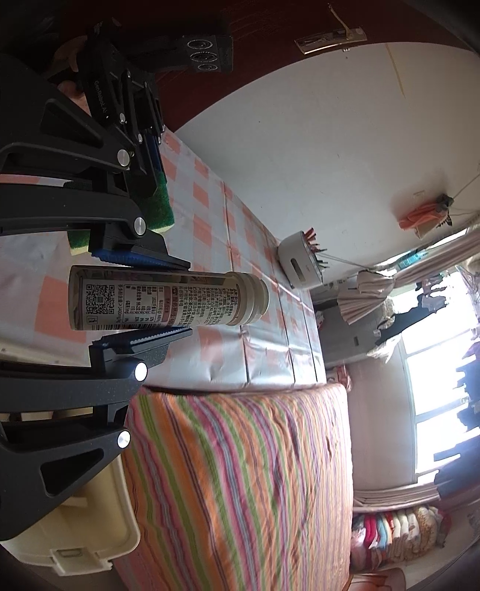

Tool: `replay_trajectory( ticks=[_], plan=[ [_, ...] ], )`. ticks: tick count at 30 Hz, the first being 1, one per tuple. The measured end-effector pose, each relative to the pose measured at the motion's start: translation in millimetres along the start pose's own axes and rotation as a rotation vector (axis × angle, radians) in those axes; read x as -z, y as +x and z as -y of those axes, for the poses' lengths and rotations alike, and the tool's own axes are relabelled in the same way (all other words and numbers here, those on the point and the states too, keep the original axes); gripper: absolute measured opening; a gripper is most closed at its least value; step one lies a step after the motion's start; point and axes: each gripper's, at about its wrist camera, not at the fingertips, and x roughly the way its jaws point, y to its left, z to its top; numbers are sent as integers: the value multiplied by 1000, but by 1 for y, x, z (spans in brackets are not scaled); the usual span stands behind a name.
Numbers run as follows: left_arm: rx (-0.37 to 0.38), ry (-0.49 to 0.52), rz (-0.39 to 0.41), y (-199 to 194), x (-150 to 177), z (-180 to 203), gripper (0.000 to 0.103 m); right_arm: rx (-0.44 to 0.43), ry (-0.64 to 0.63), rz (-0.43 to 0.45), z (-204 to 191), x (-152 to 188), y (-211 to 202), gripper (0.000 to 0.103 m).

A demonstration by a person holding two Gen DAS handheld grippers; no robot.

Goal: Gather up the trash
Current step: 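Carry the tube and sponge with both tools over the cream bin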

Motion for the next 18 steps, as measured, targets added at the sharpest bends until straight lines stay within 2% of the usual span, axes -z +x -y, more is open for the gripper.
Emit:
replay_trajectory(
  ticks=[12,18],
  plan=[
    [75,66,-13,8,-3,56,22,100,62,38,41,19,-44,28],
    [115,106,-25,15,-3,88,22,190,74,81,62,24,-72,28]
  ],
)
